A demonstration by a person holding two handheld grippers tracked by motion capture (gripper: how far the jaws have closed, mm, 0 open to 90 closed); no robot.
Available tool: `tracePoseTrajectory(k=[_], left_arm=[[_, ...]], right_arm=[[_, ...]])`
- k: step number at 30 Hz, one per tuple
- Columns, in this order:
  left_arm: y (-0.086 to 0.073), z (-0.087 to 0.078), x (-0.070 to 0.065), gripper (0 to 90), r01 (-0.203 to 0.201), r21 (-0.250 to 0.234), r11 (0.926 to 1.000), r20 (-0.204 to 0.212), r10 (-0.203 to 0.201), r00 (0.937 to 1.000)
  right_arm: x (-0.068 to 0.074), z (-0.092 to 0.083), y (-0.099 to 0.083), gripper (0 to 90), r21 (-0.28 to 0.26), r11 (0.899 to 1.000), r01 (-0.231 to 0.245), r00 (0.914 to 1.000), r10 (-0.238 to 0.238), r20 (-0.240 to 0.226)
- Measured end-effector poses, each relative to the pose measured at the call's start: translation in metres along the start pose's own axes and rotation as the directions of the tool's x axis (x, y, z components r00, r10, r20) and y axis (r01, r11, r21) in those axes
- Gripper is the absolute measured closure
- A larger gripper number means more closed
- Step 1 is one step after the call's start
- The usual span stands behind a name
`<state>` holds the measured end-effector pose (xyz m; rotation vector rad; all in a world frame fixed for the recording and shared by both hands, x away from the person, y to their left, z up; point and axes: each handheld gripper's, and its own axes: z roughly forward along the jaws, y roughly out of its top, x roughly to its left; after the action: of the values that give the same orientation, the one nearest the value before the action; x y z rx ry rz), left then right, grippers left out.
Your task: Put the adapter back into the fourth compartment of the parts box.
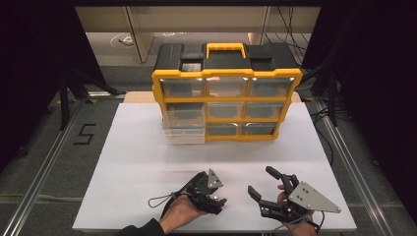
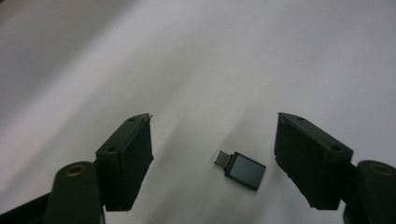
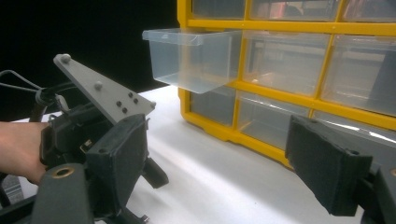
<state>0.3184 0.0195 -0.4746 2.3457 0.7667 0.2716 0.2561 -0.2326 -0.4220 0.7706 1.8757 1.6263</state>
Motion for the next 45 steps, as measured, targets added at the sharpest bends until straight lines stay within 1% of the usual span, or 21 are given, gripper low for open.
tracePoseTrajectory(k=[6,9,11,16,18,22,28,31,34,38,41,45], left_arm=[[-0.0018,0.0037,0.001,32.1,-0.008,0.018,0.9998,-0.005,0.008,1.0],[-0.0027,0.005,0.0007,33.4,-0.019,0.026,0.9995,-0.013,0.019,0.9997],[-0.0033,0.0057,-0.0001,33.7,-0.033,0.033,0.9989,-0.022,0.034,0.9992],[-0.0033,0.0044,-0.0006,36.8,-0.05,0.038,0.998,-0.023,0.051,0.9984],[-0.0029,0.0038,0.0006,38.2,-0.049,0.046,0.9977,-0.013,0.049,0.9987],[-0.003,0.0017,0.0021,43.3,-0.062,0.062,0.9961,-0.005,0.063,0.998],[-0.0028,0.0001,0.0027,50.9,-0.07,0.075,0.9948,0.013,0.069,0.9975],[-0.0022,-0.0007,0.002,55.0,-0.085,0.086,0.9927,0.016,0.084,0.9964],[-0.0015,-0.0017,0.0014,58.6,-0.096,0.103,0.99,0.028,0.093,0.9953],[-0.0012,-0.0019,0.0003,64.1,-0.094,0.109,0.9896,0.037,0.091,0.9952],[-0.0007,-0.0023,0.0014,68.1,-0.092,0.118,0.9887,0.058,0.086,0.9946],[-0.0006,-0.0026,0.0011,73.4,-0.102,0.122,0.9873,0.07,0.094,0.9931]], right_arm=[[0.0,0.0001,0.0001,22.2,0.0,1.0,0.0,1.0,0.0,-0.003],[0.0001,0.0,0.0001,22.2,0.0,1.0,0.002,1.0,-0.002,-0.005],[0.0002,-0.0001,0.0002,22.3,0.001,1.0,0.002,1.0,-0.002,-0.006],[0.0002,-0.0003,0.0002,22.4,0.001,1.0,0.003,1.0,-0.003,-0.005],[0.0001,-0.0003,0.0001,22.4,0.002,1.0,0.003,1.0,-0.003,-0.006],[0.0006,-0.0002,0.0002,22.4,0.002,1.0,0.003,1.0,-0.003,-0.007],[0.0005,-0.0004,0.0003,22.5,0.003,1.0,0.005,1.0,-0.005,-0.006],[0.0004,-0.0002,0.0002,22.5,0.003,1.0,0.006,1.0,-0.006,-0.005],[0.0005,-0.0005,0.0003,22.5,0.003,1.0,0.007,1.0,-0.007,-0.006],[0.0004,-0.0005,0.0003,22.5,0.004,1.0,0.007,1.0,-0.007,-0.006],[0.0006,-0.0002,0.0002,22.5,0.004,1.0,0.01,0.9999,-0.01,-0.006],[0.0005,-0.0003,0.0002,22.5,0.004,1.0,0.008,0.9999,-0.008,-0.006]])
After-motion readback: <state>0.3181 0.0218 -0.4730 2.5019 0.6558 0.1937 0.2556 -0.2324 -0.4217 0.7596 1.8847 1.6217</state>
